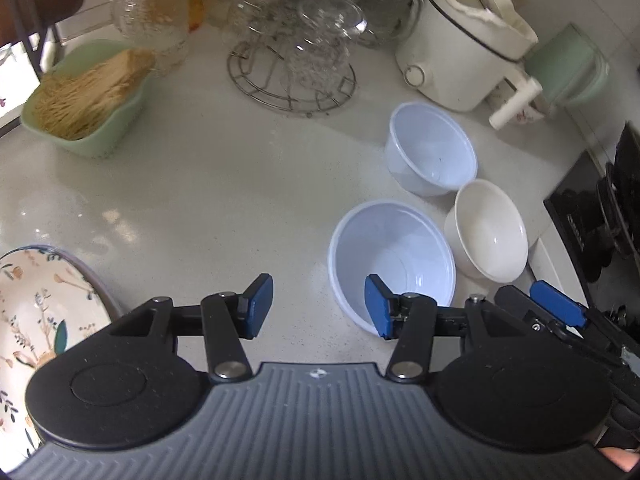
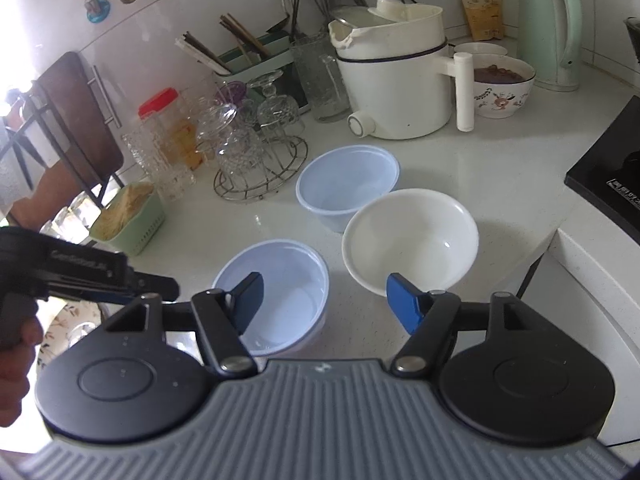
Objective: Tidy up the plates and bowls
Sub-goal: 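Close both grippers side by side on the light blue bowl's rim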
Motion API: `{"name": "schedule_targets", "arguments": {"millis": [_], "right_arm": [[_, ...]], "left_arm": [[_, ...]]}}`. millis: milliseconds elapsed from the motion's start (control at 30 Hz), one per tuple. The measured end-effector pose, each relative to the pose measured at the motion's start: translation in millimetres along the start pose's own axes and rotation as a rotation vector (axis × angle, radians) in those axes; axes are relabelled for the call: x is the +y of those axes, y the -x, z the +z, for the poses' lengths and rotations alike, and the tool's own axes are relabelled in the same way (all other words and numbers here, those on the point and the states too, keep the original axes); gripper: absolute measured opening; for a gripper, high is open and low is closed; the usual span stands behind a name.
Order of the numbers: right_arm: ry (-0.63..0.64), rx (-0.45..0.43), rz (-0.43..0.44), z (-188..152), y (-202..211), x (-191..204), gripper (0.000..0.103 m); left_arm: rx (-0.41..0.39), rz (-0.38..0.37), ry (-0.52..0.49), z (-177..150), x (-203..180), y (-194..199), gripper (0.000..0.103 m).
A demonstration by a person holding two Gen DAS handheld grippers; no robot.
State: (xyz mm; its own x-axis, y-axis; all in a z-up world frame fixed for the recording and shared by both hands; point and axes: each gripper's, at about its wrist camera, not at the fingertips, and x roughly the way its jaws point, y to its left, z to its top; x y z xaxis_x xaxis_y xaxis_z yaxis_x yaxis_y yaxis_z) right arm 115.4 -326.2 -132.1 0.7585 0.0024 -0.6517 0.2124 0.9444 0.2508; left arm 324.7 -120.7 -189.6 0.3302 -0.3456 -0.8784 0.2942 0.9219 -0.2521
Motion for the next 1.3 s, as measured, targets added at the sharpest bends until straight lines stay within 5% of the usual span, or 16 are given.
{"name": "schedule_targets", "arguments": {"millis": [533,633,833,967,1167,1300], "right_arm": [[-0.064,0.051,0.100,-6.2,-30.8,-8.0,0.064],[-0.054,0.083,0.077,-6.4,-38.2,-5.6,0.052],[-0.106,0.122,0.113,-10.1,-48.5,-10.8,0.040],[-0.100,0.123,0.095,-10.2,-51.4,-8.1,0.031],[-0.111,0.149,0.092,-10.3,-58.8,-9.6,0.016],[-0.093,0.150,0.111,-9.8,-59.8,-7.3,0.014]], "left_arm": [[0.049,0.009,0.041,9.7,-7.3,-42.4,0.055],[0.064,0.082,0.032,9.6,-12.7,-46.5,0.044],[0.084,0.059,0.053,11.5,-14.4,-52.2,0.033],[0.083,0.066,0.068,8.4,-14.4,-55.3,0.013],[0.088,0.032,0.116,6.7,-7.8,-58.8,0.008],[0.075,0.036,0.122,5.6,-5.9,-54.6,0.008]]}}
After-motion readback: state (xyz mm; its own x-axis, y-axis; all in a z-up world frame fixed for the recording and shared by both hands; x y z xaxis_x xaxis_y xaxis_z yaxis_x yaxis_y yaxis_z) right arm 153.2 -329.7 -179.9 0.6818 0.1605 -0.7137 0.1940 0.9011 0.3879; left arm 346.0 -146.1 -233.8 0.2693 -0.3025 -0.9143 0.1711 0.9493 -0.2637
